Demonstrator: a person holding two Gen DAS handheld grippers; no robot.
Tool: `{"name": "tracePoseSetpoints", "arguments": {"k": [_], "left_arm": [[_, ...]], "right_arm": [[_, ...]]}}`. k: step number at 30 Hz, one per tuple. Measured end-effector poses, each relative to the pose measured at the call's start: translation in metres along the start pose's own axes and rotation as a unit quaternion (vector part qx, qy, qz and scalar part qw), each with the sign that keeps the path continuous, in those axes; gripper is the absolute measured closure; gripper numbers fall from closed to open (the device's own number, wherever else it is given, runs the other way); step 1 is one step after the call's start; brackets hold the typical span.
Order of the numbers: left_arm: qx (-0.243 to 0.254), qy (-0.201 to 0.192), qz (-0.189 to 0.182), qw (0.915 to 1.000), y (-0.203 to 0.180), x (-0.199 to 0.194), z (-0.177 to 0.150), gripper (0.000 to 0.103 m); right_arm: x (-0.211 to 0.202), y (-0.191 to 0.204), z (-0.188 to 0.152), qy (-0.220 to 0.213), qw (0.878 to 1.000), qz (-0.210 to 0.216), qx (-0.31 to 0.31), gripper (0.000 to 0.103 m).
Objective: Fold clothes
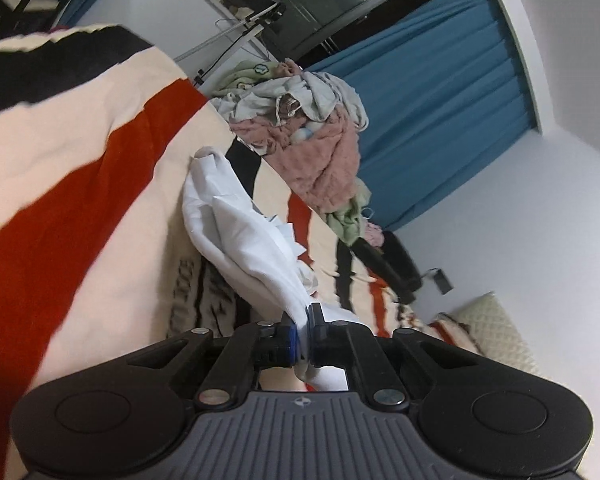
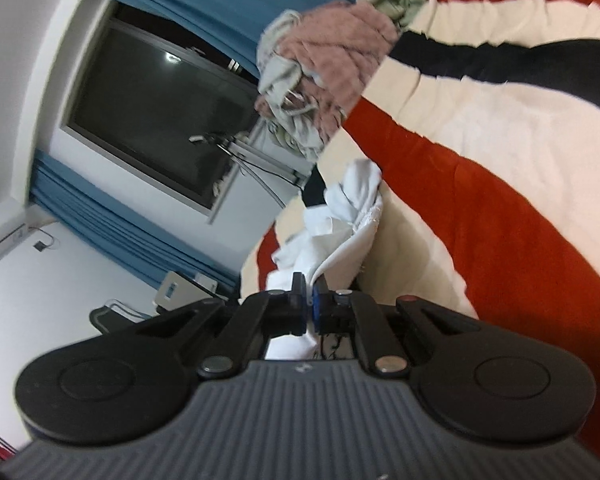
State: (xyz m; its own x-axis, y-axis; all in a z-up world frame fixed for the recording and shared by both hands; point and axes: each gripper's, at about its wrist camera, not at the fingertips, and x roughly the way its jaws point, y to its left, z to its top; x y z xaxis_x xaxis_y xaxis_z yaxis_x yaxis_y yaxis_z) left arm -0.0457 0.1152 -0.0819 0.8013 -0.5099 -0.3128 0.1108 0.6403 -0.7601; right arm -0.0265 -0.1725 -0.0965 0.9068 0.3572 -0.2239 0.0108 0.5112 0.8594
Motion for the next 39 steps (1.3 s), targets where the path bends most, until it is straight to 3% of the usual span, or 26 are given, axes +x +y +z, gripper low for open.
{"name": "tracePoseSetpoints", "arguments": {"k": [5, 8, 14, 18, 25, 28, 32, 35, 36, 37, 38, 39], "left_arm": [[0.008, -0.005, -0.011, 0.9999, -0.011, -0.051, -0.03, 0.098], [-0.007, -0.007, -0.014, 0.9998, -0.011, -0.067, -0.046, 0.098], [-0.044, -0.015, -0.028, 0.9986, -0.011, -0.048, -0.02, 0.097], [-0.037, -0.037, -0.017, 0.9985, -0.029, -0.01, 0.028, 0.097], [-0.03, -0.051, 0.039, 0.9975, -0.034, 0.099, 0.116, 0.097], [-0.011, -0.036, 0.06, 0.9975, -0.023, 0.147, 0.135, 0.097], [0.029, 0.005, 0.084, 0.996, 0.001, 0.191, 0.142, 0.095], [0.066, 0.033, 0.085, 0.9936, 0.014, 0.197, 0.142, 0.083], [0.084, 0.034, 0.081, 0.9926, 0.014, 0.194, 0.14, 0.064], [0.105, 0.029, 0.074, 0.9912, 0.013, 0.188, 0.137, 0.036], [0.126, 0.025, 0.068, 0.9894, 0.012, 0.183, 0.134, 0.022], [0.148, 0.017, 0.062, 0.9869, 0.01, 0.177, 0.13, 0.01]], "right_arm": [[-0.056, 0.004, -0.029, -0.025, 1.0, 0.007, 0.018, 0.097], [-0.083, 0.005, -0.048, -0.049, 0.999, 0.004, -0.009, 0.097], [-0.066, 0.01, -0.033, -0.052, 0.999, 0.003, 0.003, 0.097], [-0.024, 0.043, -0.004, -0.066, 0.998, 0.008, 0.001, 0.097], [0.09, 0.073, 0.046, -0.08, 0.996, -0.039, -0.013, 0.097], [0.135, 0.063, 0.063, -0.07, 0.995, -0.068, -0.027, 0.097], [0.19, 0.035, 0.081, -0.007, 0.996, -0.085, -0.032, 0.094], [0.202, 0.02, 0.086, 0.04, 0.996, -0.074, -0.03, 0.086], [0.199, 0.022, 0.085, 0.042, 0.996, -0.067, -0.051, 0.078], [0.196, 0.023, 0.084, 0.045, 0.995, -0.06, -0.072, 0.051], [0.192, 0.025, 0.083, 0.046, 0.993, -0.053, -0.094, 0.021], [0.187, 0.028, 0.08, 0.039, 0.991, -0.044, -0.117, 0.014]]}}
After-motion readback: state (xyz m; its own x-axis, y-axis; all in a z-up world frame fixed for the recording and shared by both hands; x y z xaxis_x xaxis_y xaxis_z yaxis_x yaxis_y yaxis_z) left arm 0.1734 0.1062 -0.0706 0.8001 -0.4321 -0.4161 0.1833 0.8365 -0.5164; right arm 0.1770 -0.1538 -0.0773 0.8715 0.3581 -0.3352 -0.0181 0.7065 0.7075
